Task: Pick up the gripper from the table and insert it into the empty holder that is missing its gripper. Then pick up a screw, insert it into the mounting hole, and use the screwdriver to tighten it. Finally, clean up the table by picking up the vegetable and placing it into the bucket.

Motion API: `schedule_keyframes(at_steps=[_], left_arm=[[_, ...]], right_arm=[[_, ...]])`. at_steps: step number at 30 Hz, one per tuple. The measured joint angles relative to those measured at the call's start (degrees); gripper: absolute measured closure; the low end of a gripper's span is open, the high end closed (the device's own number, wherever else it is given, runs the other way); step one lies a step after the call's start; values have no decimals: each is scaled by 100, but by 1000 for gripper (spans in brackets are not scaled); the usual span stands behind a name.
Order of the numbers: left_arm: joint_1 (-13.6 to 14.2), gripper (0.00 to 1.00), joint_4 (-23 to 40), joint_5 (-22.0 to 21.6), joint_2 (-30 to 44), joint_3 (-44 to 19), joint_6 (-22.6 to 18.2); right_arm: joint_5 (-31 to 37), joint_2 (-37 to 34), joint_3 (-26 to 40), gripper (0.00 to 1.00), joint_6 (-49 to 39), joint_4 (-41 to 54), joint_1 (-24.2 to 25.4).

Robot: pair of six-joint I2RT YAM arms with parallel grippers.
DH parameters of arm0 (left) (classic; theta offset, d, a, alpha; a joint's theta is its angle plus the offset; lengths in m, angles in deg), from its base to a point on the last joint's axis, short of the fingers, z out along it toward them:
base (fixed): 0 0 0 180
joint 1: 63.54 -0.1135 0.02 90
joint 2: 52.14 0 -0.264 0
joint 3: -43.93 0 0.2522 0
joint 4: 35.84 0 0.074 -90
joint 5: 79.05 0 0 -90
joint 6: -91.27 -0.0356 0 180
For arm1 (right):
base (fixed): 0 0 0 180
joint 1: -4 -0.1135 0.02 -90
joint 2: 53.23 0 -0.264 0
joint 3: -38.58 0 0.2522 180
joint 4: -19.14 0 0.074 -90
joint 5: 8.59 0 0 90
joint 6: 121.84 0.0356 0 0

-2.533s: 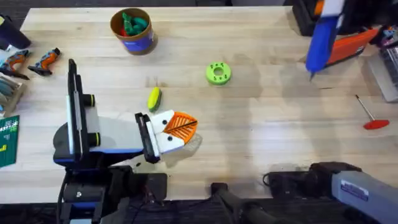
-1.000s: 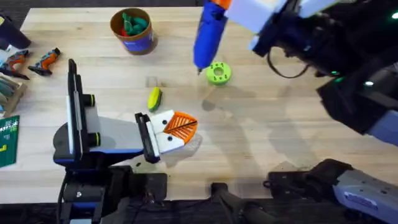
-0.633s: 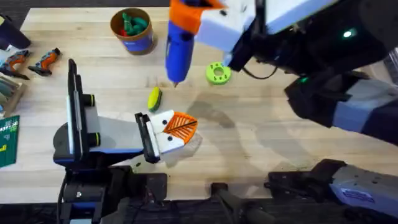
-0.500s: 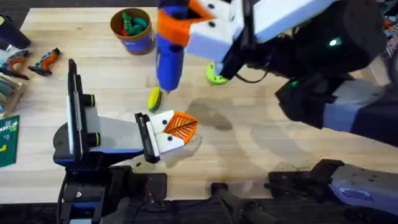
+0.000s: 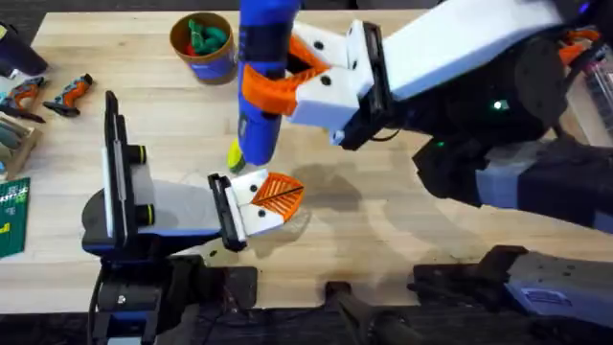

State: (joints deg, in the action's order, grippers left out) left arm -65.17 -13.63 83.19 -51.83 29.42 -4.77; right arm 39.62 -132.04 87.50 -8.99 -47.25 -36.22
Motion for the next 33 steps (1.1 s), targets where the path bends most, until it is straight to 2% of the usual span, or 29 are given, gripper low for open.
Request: schedule_keyframes(at_steps=[12,33], left_arm=[[0,996,-2,0,0,0,0],[0,996,-2,0,0,0,0]], right_arm=[[-325,0,-72,973,249,-256,-42],[-372,0,-72,973,222,-244,-273]])
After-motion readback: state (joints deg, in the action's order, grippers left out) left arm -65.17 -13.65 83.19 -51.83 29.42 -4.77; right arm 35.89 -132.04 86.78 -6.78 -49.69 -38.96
